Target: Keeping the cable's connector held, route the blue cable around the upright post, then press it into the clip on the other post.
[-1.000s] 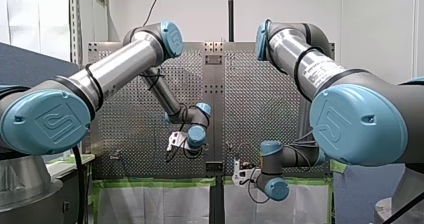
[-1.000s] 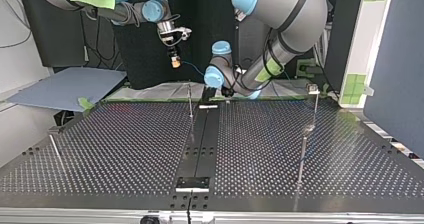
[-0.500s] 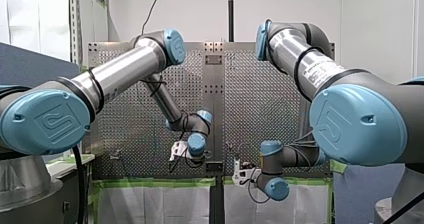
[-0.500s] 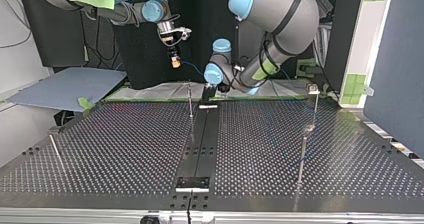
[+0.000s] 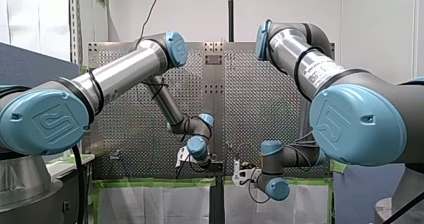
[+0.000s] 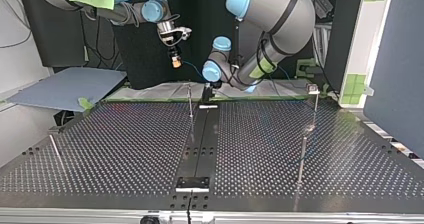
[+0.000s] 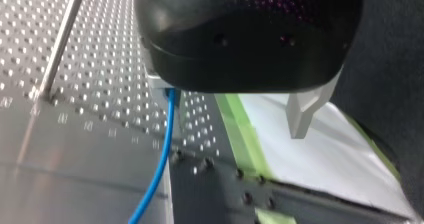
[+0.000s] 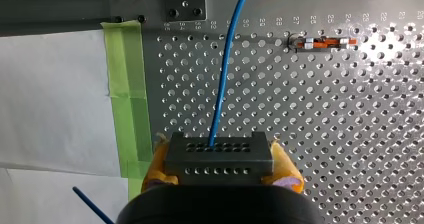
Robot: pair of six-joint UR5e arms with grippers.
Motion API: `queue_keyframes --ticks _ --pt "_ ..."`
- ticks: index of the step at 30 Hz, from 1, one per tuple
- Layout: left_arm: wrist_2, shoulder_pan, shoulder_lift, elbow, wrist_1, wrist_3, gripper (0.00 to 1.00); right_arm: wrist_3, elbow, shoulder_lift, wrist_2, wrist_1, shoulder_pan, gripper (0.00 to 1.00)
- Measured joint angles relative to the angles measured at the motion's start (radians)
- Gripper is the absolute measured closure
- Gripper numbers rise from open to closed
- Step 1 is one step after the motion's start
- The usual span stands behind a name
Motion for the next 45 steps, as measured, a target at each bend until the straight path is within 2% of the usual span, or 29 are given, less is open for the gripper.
queue_keyframes --ticks 5,19,24,38,45 --pt "0.050 -0.008 -0.001 0.000 0.002 -0.029 0.00 -0.002 0.000 0.000 0.002 0.007 -0.001 1.00" --pt "0.185 -0.025 0.000 0.000 0.015 -0.169 0.00 -0.008 0.000 0.000 0.009 0.021 -0.004 1.00" --pt "0.184 -0.033 0.000 0.000 0.014 -0.198 0.00 -0.007 0.000 0.000 0.017 0.039 -0.004 1.00" --pt "0.150 -0.036 0.000 0.000 0.016 -0.211 0.00 -0.011 -0.001 0.000 0.026 0.050 -0.005 1.00" --pt "0.178 -0.044 0.000 0.000 0.040 -0.222 0.00 -0.012 -0.005 0.000 0.026 0.053 -0.004 1.00"
